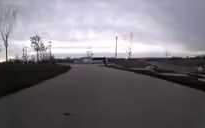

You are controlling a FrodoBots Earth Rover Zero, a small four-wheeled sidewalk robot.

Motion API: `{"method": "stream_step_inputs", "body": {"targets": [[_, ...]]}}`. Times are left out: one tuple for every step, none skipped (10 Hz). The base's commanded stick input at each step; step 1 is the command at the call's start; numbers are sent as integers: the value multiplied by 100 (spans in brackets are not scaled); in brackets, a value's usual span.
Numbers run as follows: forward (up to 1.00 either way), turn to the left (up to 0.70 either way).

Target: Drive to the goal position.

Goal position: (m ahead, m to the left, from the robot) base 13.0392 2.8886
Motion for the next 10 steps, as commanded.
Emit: {"method": "stream_step_inputs", "body": {"targets": [[100,0],[100,0],[100,0],[100,0],[100,0],[100,0],[100,0],[100,0],[100,0],[100,0]]}}
